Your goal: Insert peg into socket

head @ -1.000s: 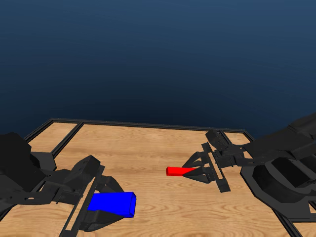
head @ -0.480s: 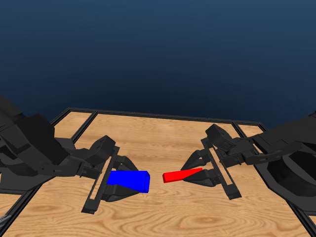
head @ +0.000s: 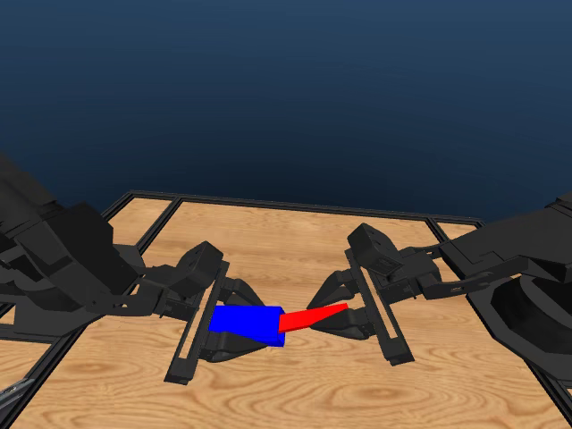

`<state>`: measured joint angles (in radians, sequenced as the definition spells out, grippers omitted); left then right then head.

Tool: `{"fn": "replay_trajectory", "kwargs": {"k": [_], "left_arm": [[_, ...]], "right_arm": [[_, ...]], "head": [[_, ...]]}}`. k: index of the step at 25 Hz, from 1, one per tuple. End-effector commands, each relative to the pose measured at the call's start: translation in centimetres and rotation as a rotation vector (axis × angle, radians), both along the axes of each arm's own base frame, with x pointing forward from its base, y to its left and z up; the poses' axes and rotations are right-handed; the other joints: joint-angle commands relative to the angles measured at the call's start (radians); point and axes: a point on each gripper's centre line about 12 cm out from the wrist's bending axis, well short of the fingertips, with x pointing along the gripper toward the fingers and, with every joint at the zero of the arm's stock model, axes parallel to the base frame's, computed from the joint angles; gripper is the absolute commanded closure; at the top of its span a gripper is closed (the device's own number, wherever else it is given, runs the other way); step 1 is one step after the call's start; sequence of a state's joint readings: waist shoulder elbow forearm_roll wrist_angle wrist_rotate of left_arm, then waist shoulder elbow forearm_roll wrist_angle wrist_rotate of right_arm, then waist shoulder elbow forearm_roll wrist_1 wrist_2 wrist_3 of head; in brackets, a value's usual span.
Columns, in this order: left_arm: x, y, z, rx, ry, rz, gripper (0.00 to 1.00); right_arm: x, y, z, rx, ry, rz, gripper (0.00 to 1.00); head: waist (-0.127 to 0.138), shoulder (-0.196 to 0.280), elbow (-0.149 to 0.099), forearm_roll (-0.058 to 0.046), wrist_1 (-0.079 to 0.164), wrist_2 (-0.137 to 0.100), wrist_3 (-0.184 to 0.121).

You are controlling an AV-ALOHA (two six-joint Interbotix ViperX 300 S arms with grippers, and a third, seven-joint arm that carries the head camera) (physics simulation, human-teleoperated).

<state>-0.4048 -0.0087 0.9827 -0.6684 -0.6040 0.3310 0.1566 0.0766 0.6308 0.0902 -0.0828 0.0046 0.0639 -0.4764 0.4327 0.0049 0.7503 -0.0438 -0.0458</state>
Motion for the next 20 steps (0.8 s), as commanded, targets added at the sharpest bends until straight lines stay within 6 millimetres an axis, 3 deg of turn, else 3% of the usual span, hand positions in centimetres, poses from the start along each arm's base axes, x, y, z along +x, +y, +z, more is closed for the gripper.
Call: {"fn": "replay_trajectory", "kwargs": {"k": [1, 3, 4, 6, 10, 11, 12, 13, 14, 15, 16, 20], "left_arm": [[1.3, -0.2, 1.9, -0.023, -0.080, 0.017, 1.00], [0.6, -0.5, 0.4, 0.002, -0.032, -0.004, 1.00], [1.2, -0.4, 1.4, -0.016, -0.066, 0.008, 1.00], [0.8, 0.3, 0.1, -0.007, -0.005, 0.014, 1.00], [1.0, -0.4, 0.8, -0.031, -0.045, 0.011, 1.00], [1.0, -0.3, 0.5, -0.030, -0.011, 0.004, 1.00], [1.1, -1.0, 1.1, -0.041, -0.039, -0.009, 1.00], [0.4, -0.8, -0.2, -0.029, -0.002, -0.005, 1.00], [0.3, -0.8, -0.1, -0.029, 0.008, -0.010, 1.00], [1.0, -0.9, 1.2, -0.049, -0.039, -0.003, 1.00], [0.4, -0.8, 0.2, -0.035, 0.007, -0.015, 1.00], [1.3, -0.8, 1.5, -0.059, -0.049, -0.002, 1.00]], "right_arm": [[2.1, 0.3, 1.8, 0.001, -0.058, 0.006, 1.00], [3.2, 0.6, 1.7, -0.004, -0.051, 0.015, 1.00], [4.0, 1.0, 1.7, -0.010, -0.049, 0.025, 1.00], [5.4, 1.5, 2.0, -0.016, -0.058, 0.037, 1.00], [8.5, 4.0, 2.2, -0.030, -0.031, 0.085, 1.00], [8.6, 3.6, 1.7, -0.028, -0.007, 0.073, 0.23], [8.4, 3.5, 1.7, -0.014, 0.015, 0.057, 0.00], [8.0, 3.7, 1.5, -0.005, 0.040, 0.053, 0.00], [7.4, 3.2, 1.2, 0.000, 0.073, 0.035, 0.00], [6.8, 3.0, 1.1, 0.007, 0.088, 0.026, 0.00], [6.2, 2.8, 0.8, 0.009, 0.114, 0.018, 0.00], [2.4, 1.7, -0.3, 0.049, 0.202, -0.041, 0.00]], "head": [[0.011, -0.009, -0.009, 0.003, -0.012, 0.002, 0.004], [0.016, -0.010, -0.008, 0.004, -0.012, 0.002, 0.005], [0.018, -0.010, -0.008, 0.005, -0.012, 0.002, 0.006], [0.020, -0.011, -0.008, 0.006, -0.011, 0.002, 0.008], [0.023, -0.011, -0.008, 0.006, -0.010, 0.002, 0.009], [0.024, -0.012, -0.008, 0.006, -0.009, 0.002, 0.007], [0.024, -0.012, -0.008, 0.006, -0.010, 0.002, 0.006], [0.026, -0.012, -0.009, 0.007, -0.010, 0.001, 0.004], [0.027, -0.012, -0.009, 0.007, -0.011, 0.000, 0.004], [0.029, -0.013, -0.009, 0.007, -0.009, 0.000, 0.004], [0.030, -0.013, -0.009, 0.007, -0.009, -0.001, 0.003], [0.029, -0.016, -0.009, 0.006, -0.008, -0.003, 0.001]]}}
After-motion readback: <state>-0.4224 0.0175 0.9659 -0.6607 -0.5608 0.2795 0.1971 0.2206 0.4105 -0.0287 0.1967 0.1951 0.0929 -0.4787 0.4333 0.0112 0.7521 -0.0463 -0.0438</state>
